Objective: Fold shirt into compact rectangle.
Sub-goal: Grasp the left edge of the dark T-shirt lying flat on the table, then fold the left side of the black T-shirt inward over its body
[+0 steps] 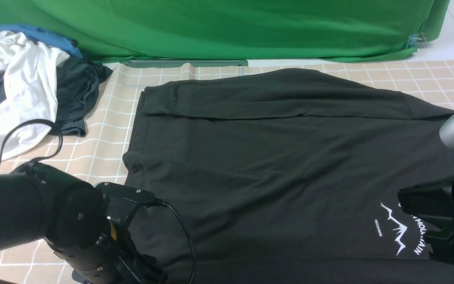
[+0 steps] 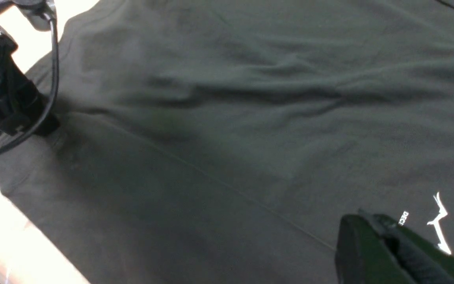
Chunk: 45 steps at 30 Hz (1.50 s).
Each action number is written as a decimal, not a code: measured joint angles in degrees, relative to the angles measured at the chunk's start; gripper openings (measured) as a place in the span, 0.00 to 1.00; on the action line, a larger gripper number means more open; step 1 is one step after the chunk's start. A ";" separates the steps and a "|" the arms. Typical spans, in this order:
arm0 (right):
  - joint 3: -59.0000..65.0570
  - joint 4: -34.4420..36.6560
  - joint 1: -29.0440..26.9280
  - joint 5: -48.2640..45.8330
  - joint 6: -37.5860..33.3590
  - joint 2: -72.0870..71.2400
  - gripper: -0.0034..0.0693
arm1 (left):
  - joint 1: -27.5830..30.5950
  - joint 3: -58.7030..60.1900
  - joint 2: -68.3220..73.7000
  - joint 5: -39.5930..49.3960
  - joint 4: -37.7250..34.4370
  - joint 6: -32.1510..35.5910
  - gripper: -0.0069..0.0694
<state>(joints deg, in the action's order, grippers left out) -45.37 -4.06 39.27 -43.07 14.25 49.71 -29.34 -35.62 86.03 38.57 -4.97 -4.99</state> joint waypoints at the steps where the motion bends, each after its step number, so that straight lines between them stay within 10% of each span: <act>1: 0.00 0.00 0.00 0.02 -0.32 0.00 0.10 | 0.00 0.00 0.06 0.00 -0.12 0.11 0.57; 9: 0.00 -0.05 0.02 0.14 -0.80 0.00 0.10 | -0.29 -1.00 -0.44 3.18 -2.70 1.87 0.14; 23: 0.00 -0.11 0.02 0.14 -0.80 0.00 0.11 | -0.29 -15.14 -13.02 13.42 1.79 0.05 0.13; 34: 0.00 -0.11 0.02 0.14 -0.80 0.00 0.13 | -0.29 -25.27 -3.41 13.46 19.10 -7.60 0.13; 45: 0.00 -0.11 0.02 0.21 -0.80 0.00 0.15 | 6.98 -29.99 6.65 8.62 19.13 -8.69 0.14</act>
<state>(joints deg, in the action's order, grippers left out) -45.37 -4.17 39.29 -42.86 13.45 49.71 -22.36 -65.61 92.69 47.19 14.16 -13.68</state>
